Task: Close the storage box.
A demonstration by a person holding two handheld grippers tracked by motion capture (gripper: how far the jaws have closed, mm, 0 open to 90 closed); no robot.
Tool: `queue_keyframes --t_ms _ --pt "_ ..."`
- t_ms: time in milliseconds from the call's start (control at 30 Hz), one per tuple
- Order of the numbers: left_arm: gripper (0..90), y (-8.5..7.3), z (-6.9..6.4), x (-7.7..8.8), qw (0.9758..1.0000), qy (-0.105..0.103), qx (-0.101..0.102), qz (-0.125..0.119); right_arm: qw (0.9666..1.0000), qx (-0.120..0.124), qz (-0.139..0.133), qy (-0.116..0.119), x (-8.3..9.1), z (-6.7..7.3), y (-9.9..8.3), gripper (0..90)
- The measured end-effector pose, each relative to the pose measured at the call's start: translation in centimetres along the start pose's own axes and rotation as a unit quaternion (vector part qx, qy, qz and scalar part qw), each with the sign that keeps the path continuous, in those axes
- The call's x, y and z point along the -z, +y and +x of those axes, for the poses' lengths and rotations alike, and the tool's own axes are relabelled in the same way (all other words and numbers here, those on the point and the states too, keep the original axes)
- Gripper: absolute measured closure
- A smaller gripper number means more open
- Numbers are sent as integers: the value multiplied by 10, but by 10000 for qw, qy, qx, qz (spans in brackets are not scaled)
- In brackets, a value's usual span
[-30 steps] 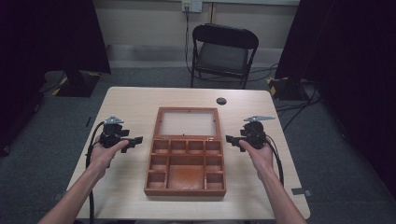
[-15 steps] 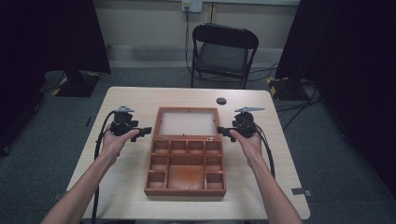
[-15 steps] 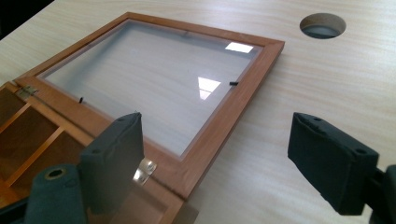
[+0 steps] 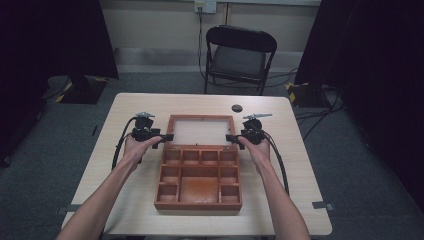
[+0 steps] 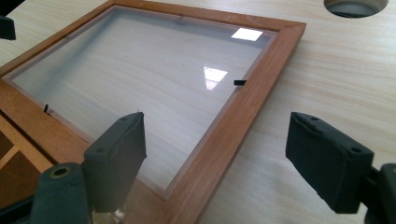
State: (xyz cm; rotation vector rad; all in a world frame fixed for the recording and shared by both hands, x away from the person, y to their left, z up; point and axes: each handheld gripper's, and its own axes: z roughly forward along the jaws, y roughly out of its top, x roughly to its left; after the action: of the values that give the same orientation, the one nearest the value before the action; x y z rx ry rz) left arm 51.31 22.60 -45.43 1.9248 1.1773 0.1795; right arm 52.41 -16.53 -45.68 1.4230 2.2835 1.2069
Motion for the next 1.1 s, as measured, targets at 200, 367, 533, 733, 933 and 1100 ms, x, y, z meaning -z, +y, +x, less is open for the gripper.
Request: queue_keyframes --t_ms 200,367,533,733,933,1100 --pt "189 -3 4 -15 9997 -23 241 69 9998 -80 157 38 -9 -4 0 195" --pt "189 -5 1 -25 9993 -172 258 229 9996 -86 261 54 -17 -2 -1 180" --pt "157 -5 0 -30 9988 -209 334 288 9993 -110 303 162 -22 2 0 166" --pt "157 -2 1 -32 9980 -257 428 390 9988 -236 363 237 -25 3 0 140" --pt "153 0 3 -33 9975 -274 459 471 9977 -415 388 364 -28 -1 0 136" --pt "163 -2 6 -35 9962 -419 606 475 9964 -561 407 483 -30 -3 -1 135"
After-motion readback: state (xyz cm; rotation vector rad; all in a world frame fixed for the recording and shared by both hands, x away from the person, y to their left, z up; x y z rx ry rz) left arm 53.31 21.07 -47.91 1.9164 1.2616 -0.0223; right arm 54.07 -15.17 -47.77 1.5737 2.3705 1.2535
